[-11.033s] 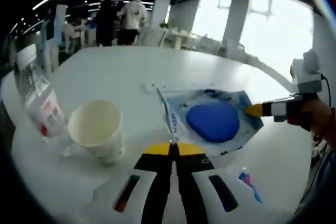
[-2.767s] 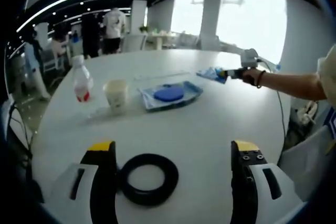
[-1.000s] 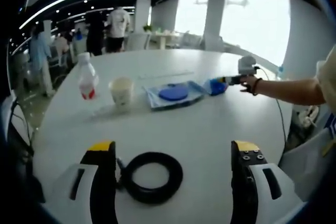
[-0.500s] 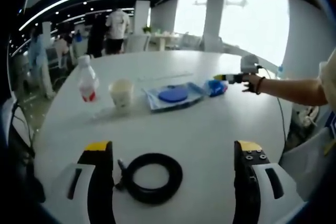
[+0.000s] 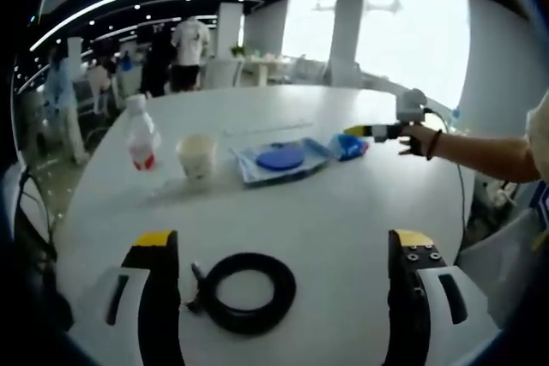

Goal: Arrange the tabletop items into an orderly group along one side of the table until the central work area is clear of visible clutter.

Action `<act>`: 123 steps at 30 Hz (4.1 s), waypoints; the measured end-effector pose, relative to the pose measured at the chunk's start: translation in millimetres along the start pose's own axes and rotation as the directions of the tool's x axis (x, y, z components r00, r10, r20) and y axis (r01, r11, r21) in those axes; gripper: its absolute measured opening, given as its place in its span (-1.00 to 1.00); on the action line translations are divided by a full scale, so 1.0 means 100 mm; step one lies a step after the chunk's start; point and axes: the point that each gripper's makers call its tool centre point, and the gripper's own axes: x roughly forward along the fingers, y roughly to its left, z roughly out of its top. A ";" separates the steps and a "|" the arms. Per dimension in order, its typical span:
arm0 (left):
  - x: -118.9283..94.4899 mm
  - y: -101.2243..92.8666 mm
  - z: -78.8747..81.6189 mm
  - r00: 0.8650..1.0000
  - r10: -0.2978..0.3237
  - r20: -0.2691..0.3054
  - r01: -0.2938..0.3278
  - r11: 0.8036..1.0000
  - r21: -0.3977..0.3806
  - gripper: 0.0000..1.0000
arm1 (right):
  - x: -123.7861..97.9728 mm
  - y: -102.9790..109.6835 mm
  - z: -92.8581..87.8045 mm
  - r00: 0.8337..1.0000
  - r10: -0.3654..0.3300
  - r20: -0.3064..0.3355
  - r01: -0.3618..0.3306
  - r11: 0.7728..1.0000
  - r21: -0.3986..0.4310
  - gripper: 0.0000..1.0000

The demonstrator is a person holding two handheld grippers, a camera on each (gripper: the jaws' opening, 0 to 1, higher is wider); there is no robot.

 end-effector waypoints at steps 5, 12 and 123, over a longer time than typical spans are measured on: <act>-0.01 0.00 0.01 1.000 0.000 0.001 0.000 1.000 0.003 0.99 | -0.06 0.27 0.08 0.998 0.067 0.010 -0.067 0.997 -0.037 0.99; -0.04 0.01 0.04 1.000 0.007 0.009 -0.007 1.000 0.013 0.99 | -0.18 0.79 0.13 0.982 0.190 0.000 -0.190 0.980 -0.064 0.99; -0.20 0.23 0.09 0.996 0.083 0.016 -0.083 0.996 0.035 0.95 | -0.53 3.49 -1.03 0.700 0.613 -0.367 -0.656 0.755 0.011 -0.91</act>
